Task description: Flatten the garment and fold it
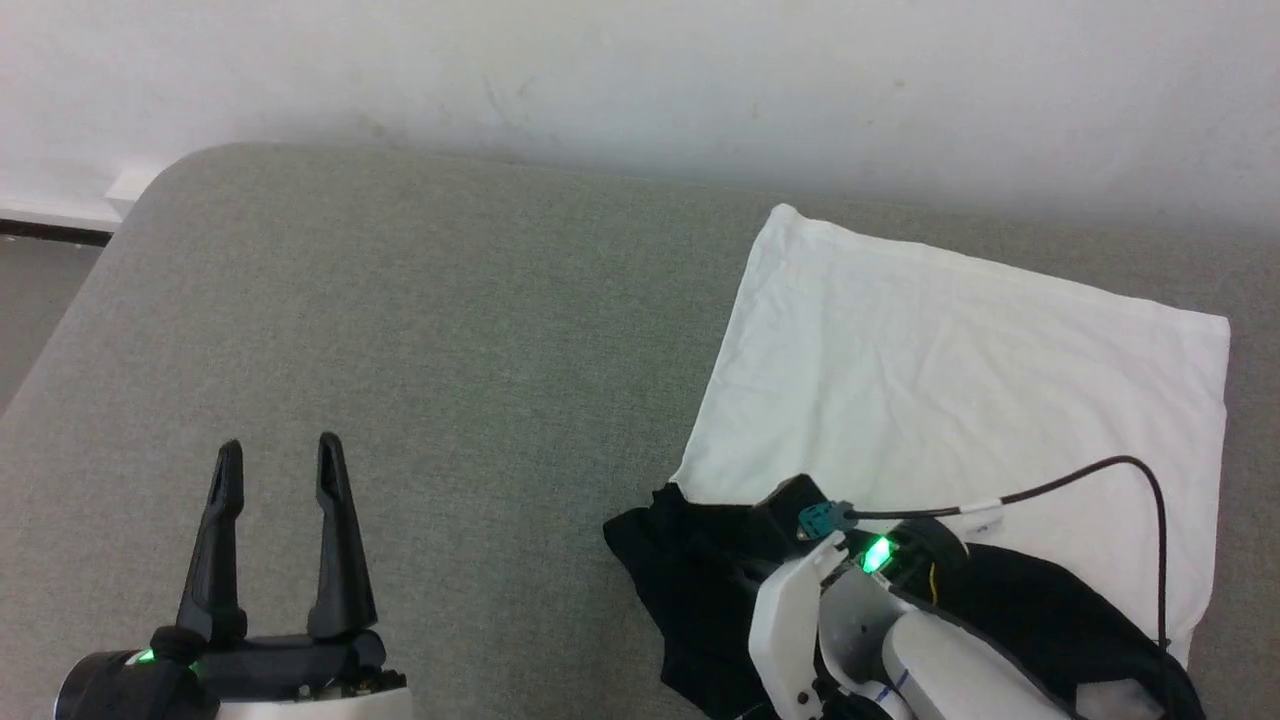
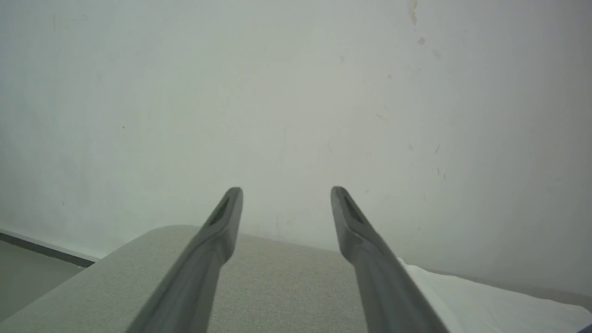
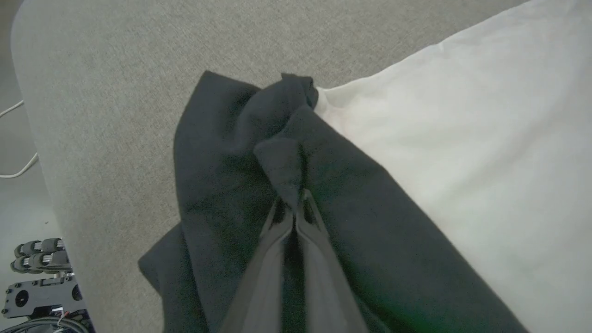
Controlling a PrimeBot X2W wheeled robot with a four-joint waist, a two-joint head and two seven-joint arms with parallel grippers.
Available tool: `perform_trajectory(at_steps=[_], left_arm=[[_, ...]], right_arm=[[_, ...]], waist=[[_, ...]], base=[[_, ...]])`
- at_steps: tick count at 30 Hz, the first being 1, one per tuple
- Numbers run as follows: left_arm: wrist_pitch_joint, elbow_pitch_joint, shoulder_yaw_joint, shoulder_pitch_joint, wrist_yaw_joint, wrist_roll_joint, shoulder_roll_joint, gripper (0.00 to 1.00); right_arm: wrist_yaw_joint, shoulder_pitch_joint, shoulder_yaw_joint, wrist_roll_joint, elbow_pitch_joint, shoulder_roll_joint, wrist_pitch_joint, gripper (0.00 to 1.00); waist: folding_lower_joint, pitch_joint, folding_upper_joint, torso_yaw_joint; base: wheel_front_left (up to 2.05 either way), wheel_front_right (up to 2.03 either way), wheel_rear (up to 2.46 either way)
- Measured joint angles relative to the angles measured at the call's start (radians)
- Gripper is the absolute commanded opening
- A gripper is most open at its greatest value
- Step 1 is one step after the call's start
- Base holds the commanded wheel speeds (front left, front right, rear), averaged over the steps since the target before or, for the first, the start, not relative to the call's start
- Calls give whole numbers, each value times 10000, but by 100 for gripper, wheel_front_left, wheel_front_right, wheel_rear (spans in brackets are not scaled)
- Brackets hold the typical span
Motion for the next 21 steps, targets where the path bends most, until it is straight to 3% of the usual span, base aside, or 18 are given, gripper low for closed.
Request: perform_trajectory(at_steps=[2,4,5,6,7,15,21], left_arm=[[0,33,-4,0,0,0,-8,100],[0,61,-21,0,0,0,-21,100],[0,75,-31,0,0,0,-29,100],[0,90,-46,0,0,-2,-31,100],[0,105,-52,0,0,-2,-35,100],[0,79,-25,34,6,0,-61,100],[0,19,-96,39,-23,21,-63,100]], right_arm=[[0,-88,104,-81,591,107,4,2],[0,-166,86,-79,1112,217,-2,24],[0,-196,61,-79,1298,272,-50,44],[0,-213,61,-69,1421,324,-150,93],[0,-217,61,-29,1488,372,-276,100],[0,-194,-447,771,786,451,-1152,100],[0,576,-2435,786,-884,21,-1875,100]], waist=[[0,-34,0,31],[-2,-84,0,36],[-2,-106,0,33],[-1,-125,0,24],[-2,-139,0,8],[-1,-304,0,-406],[-2,-413,0,-961]], base=[[0,0,0],[0,0,0],[0,0,0],[0,0,0],[0,0,0],[0,0,0],[0,0,0]])
